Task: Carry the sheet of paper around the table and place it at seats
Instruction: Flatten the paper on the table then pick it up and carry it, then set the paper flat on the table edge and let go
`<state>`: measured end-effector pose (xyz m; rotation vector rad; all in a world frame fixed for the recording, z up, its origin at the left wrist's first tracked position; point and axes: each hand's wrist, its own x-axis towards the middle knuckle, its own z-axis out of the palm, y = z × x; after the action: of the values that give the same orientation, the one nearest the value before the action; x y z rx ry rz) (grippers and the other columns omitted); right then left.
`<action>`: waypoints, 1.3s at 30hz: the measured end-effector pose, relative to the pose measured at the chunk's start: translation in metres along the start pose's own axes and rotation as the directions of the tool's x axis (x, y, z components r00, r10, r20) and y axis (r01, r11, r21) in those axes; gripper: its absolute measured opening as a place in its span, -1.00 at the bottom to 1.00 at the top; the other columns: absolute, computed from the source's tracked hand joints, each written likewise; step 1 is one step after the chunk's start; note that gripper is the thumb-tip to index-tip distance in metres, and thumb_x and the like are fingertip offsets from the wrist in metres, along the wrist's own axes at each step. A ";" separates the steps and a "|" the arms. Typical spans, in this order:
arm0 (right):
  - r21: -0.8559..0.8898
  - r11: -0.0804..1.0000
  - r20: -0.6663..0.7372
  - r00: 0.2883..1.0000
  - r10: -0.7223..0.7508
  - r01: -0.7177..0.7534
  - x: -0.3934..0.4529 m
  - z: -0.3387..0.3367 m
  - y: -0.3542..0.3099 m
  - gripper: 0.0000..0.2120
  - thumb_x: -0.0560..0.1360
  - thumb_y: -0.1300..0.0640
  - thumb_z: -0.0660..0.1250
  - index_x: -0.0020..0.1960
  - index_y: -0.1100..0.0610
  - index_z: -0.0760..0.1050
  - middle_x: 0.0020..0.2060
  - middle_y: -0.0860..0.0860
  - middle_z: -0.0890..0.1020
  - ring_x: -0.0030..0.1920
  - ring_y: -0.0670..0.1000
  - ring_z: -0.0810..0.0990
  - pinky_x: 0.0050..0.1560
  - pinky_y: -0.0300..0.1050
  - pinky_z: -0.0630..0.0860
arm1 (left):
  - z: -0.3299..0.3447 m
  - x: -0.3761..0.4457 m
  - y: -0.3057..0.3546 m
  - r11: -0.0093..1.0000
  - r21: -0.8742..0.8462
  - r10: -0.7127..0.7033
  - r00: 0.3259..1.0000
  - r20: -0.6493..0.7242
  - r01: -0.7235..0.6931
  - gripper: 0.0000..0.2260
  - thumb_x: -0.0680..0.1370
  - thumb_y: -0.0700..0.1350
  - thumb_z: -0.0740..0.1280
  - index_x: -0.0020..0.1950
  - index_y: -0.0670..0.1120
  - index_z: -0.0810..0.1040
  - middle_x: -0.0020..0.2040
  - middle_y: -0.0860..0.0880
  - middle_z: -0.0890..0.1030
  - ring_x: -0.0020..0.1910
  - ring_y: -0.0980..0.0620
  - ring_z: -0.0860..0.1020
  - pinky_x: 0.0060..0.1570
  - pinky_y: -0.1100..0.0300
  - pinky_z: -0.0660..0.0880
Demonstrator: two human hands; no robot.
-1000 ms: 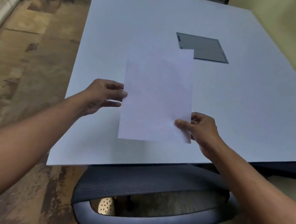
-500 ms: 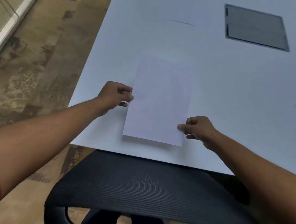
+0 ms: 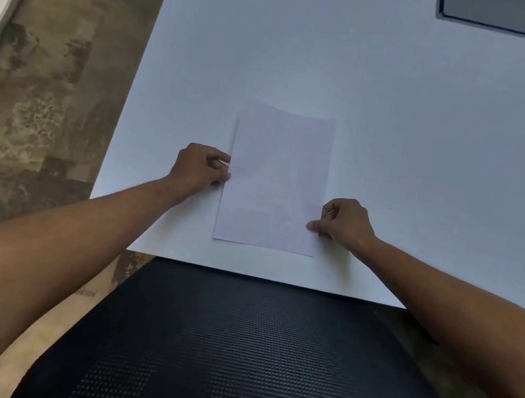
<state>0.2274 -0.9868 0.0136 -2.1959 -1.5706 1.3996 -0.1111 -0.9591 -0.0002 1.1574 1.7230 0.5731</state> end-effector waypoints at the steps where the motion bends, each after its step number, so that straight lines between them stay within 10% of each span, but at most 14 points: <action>1: -0.014 1.000 -0.005 1.000 -0.005 0.005 0.001 0.002 0.000 -0.71 0.33 0.19 0.69 -0.13 0.25 0.61 -0.33 0.10 0.76 -0.35 0.01 0.69 -0.12 -0.04 0.64 | 0.002 0.001 -0.002 1.000 0.010 0.000 1.000 -0.008 0.001 -0.68 0.49 -0.33 0.59 0.22 -0.13 0.73 0.01 -0.27 0.77 -0.16 -0.02 0.74 0.09 0.10 0.73; 14: -0.070 0.997 -0.070 0.997 -0.034 0.029 0.005 0.014 0.009 -0.59 0.31 0.10 0.68 -0.01 0.18 0.54 -0.20 0.11 0.75 -0.22 0.10 0.73 -0.12 -0.01 0.62 | 0.010 0.007 -0.020 0.948 0.291 0.143 0.990 -0.019 -0.131 -0.52 0.46 -0.17 0.66 0.36 -0.05 0.68 0.07 0.01 0.65 -0.05 -0.02 0.59 0.21 -0.05 0.61; 22: -0.086 0.984 -0.092 0.983 -0.161 0.154 -0.006 0.011 0.018 -0.66 0.43 0.05 0.61 -0.20 0.18 0.47 -0.26 0.05 0.64 -0.25 0.05 0.61 -0.21 -0.09 0.47 | -0.004 -0.012 -0.054 0.641 0.568 0.477 0.848 0.230 -0.515 -0.58 0.58 0.19 0.51 0.34 -0.02 0.69 0.38 -0.04 0.58 0.35 -0.15 0.50 0.30 -0.14 0.51; 29: -0.485 0.687 0.105 0.815 -0.569 0.542 0.001 0.009 0.052 -0.27 0.47 -0.37 0.43 0.51 0.00 0.47 0.51 -0.02 0.49 0.51 0.13 0.44 0.49 0.18 0.41 | -0.010 -0.007 -0.072 0.451 0.632 0.440 0.773 0.457 -0.630 -0.04 0.41 0.69 0.15 0.65 0.15 0.43 0.72 0.06 0.29 0.73 -0.12 0.16 0.68 -0.26 0.06; 39: -0.578 0.637 0.136 0.830 -0.542 0.510 0.011 0.005 0.043 -0.15 0.48 -0.48 0.22 0.60 0.03 0.44 0.64 0.00 0.39 0.64 0.19 0.31 0.59 0.22 0.31 | -0.008 0.007 -0.062 0.431 0.644 0.431 0.771 0.468 -0.632 0.02 0.38 0.72 0.11 0.70 0.16 0.32 0.75 0.11 0.18 0.76 -0.09 0.04 0.69 -0.25 -0.07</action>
<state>0.2540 -1.0001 -0.0194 -1.6982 -2.6250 0.7131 -0.1464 -0.9797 -0.0481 2.3750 1.3541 -0.0303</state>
